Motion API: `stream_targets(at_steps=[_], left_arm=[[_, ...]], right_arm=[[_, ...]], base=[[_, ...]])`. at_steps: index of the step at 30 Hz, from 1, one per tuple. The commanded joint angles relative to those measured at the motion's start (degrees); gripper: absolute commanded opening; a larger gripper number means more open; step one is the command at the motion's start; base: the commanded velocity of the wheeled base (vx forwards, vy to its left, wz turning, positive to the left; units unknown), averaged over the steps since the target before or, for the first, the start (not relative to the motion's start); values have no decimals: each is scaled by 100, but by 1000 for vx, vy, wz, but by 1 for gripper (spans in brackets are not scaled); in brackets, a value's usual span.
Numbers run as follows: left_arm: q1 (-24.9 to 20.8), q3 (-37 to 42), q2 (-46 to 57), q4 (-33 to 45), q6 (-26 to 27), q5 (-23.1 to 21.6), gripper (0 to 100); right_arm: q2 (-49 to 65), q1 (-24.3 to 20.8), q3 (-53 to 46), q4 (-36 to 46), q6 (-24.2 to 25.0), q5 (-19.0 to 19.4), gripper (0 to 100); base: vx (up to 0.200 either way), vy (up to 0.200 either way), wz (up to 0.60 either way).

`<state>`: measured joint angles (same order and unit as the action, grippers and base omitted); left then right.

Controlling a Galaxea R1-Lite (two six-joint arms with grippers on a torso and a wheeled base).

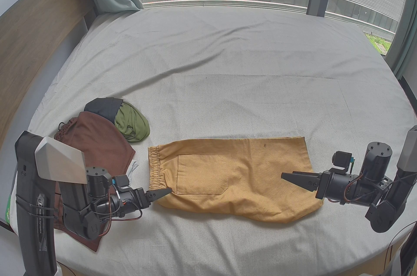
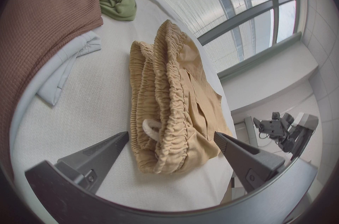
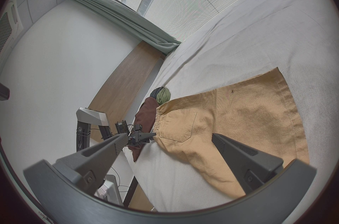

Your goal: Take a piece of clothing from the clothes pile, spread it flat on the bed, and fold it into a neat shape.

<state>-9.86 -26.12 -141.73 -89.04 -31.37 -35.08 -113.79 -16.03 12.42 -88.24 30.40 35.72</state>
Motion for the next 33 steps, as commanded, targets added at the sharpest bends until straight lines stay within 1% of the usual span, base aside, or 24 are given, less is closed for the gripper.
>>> stream_targets(at_steps=[1, 6, 9, 18, 26, 27, 33], left_arm=[[-86, -209, -22, 9, -238, 98, 100], [-148, -429, 5, 1, -827, 371, 100], [-227, -508, -4, 1, -1003, 555, 100], [-350, -578, -13, 1, -1047, 854, 100], [-350, -648, -13, 1, -1135, 889, 100], [-367, -675, -13, 1, -1205, 889, 0], [-376, -692, -13, 1, -1223, 889, 0]], right_arm=[[-21, -5, -12, -1, -8, 5, 100], [-73, -14, -12, -1, -8, 5, 100], [-91, -14, -12, -1, -17, 5, 100], [-135, -14, -12, -1, -26, -3, 100], [-144, -14, -12, -1, -26, -3, 100], [-144, -14, -12, -1, -26, -3, 100], [-161, -14, -12, -1, -26, -3, 100]], base=[[0, 0, 0], [0, 0, 0], [0, 0, 0], [0, 0, 0], [0, 0, 0], [0, 0, 0], [0, 0, 0]])
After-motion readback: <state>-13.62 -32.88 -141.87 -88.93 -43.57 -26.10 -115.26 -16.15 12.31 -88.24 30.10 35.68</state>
